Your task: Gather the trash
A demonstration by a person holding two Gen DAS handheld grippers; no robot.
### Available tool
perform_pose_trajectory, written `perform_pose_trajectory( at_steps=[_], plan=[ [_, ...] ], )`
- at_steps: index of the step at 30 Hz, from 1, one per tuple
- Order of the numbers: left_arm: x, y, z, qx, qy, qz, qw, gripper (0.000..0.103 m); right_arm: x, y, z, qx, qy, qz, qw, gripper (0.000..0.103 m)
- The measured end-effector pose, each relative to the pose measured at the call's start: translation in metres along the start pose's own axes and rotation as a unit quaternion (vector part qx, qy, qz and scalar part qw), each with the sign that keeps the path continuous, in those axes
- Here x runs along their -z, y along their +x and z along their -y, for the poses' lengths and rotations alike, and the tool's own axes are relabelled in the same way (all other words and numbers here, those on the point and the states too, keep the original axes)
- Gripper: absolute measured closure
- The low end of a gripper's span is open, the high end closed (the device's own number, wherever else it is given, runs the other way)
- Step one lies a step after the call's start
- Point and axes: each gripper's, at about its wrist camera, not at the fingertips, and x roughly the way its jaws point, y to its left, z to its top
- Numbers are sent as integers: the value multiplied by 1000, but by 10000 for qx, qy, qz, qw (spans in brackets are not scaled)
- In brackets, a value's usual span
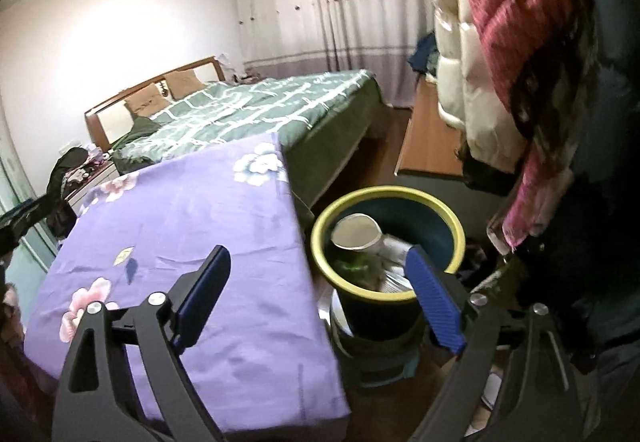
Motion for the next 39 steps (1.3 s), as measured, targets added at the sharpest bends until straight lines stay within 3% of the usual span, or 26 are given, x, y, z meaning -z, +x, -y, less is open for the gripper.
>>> perform_pose_trajectory(
  at_steps=[6,13,22,39],
  plan=[
    [27,-52,-49,-204,-648,104,9976,5,3,-24,-31,-120,-330,165,9992,14],
    [63,-86,-63,-508,-821,167,9952,5,11,-41,-48,-245,-486,243,9982,12],
    [63,-91,-69,-784,-871,244,9928,5,5,-41,-56,-346,-495,318,9977,11],
    [60,-70,-63,-715,-840,28,9939,5,1,-31,-60,-353,-500,288,9977,11]
  ],
)
